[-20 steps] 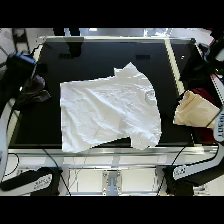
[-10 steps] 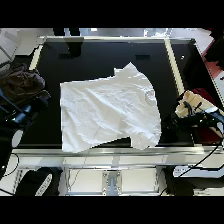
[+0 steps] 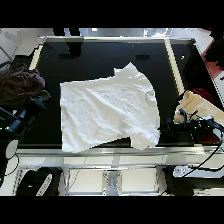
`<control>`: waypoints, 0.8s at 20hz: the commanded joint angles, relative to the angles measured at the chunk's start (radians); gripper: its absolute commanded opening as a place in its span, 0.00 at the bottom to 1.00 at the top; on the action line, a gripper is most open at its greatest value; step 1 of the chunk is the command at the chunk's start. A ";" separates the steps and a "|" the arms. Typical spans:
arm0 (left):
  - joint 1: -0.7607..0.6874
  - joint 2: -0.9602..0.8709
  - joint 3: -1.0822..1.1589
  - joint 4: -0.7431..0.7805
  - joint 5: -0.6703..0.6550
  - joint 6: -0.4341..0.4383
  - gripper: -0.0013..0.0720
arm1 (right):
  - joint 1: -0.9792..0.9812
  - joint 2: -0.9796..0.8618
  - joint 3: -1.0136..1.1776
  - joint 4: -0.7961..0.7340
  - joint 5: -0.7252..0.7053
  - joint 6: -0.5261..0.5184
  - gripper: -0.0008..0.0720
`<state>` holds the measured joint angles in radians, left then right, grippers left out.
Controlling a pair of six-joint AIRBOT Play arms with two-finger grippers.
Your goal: Fold the shirts.
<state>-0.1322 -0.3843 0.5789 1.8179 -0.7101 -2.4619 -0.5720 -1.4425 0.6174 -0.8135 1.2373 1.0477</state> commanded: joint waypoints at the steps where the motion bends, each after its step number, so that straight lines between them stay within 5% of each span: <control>1: 0.001 0.004 -0.009 -0.032 -0.304 -0.067 0.58 | 0.000 0.002 -0.003 0.029 0.042 -0.028 0.11; 4: 0.001 0.012 -0.068 -0.050 -0.480 -0.093 0.58 | 0.000 0.002 0.023 0.047 0.064 -0.056 0.04; 13: 0.001 -0.005 -0.337 -0.480 -0.459 -0.093 0.57 | 0.000 0.003 0.235 0.145 0.208 -0.055 0.04; 16: 0.001 -0.002 -0.342 -0.511 -0.468 -0.099 0.54 | 0.000 0.003 0.277 0.163 0.220 -0.054 0.04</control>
<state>-0.1322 -0.3862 0.2646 1.4014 -1.1629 -2.5561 -0.5720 -1.4406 0.8471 -0.6724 1.4281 0.9936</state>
